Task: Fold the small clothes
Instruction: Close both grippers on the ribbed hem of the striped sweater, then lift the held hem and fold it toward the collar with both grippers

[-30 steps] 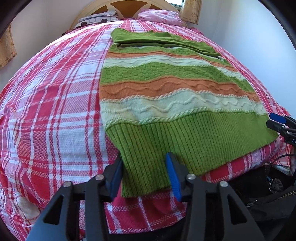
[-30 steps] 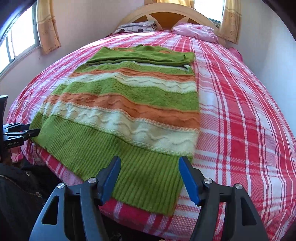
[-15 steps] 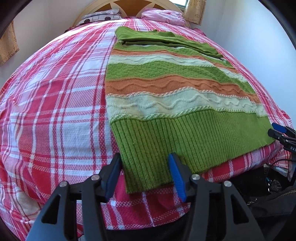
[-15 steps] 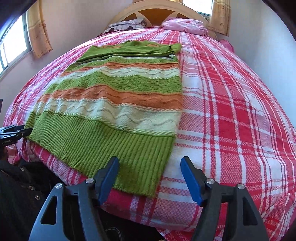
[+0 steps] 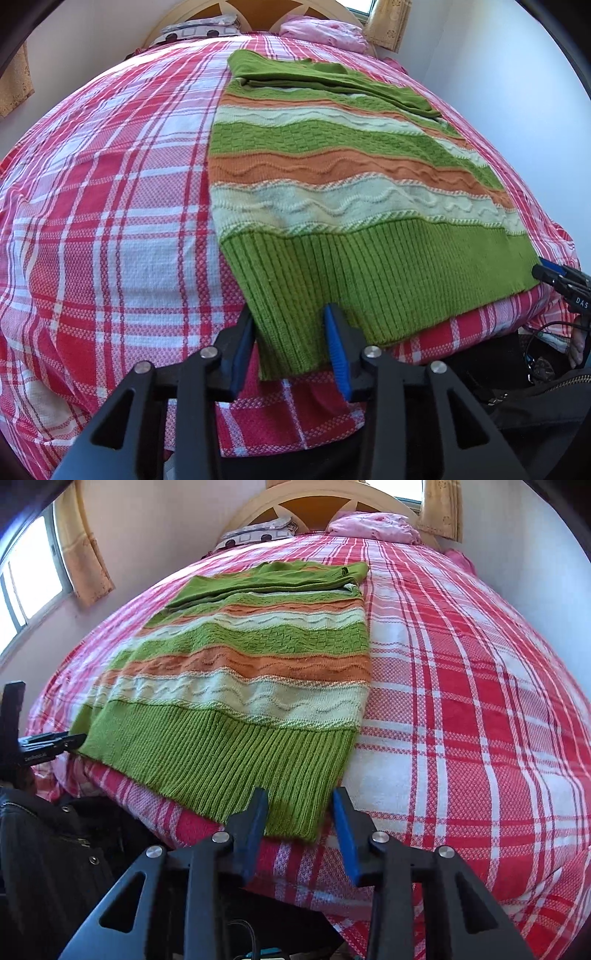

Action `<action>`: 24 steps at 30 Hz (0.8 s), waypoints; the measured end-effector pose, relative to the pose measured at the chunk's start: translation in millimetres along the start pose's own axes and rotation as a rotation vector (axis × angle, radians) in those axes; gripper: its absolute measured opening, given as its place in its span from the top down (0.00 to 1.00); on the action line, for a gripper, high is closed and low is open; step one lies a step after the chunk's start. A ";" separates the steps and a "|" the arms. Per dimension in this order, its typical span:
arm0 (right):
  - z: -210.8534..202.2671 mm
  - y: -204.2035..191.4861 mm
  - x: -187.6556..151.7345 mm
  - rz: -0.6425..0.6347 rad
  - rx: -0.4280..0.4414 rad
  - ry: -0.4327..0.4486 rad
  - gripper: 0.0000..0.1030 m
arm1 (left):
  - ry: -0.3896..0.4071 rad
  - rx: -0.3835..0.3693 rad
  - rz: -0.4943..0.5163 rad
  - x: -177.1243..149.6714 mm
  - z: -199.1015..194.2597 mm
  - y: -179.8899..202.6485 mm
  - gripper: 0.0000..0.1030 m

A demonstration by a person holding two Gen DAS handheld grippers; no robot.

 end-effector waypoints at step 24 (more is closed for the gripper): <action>-61.1 1.5 60.0 0.111 0.219 0.333 0.95 | 0.189 -0.020 0.074 55.2 -45.5 10.5 0.90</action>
Point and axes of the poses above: each gripper's, at about its wrist camera, not at the fingertips, and z roughly the way its jaws point, y to its right, x to its top, the point moved 8 cm from there along z, roughly the way its jaws point, and after that the axes turned 6 degrees about y, right-handed, at the moved point
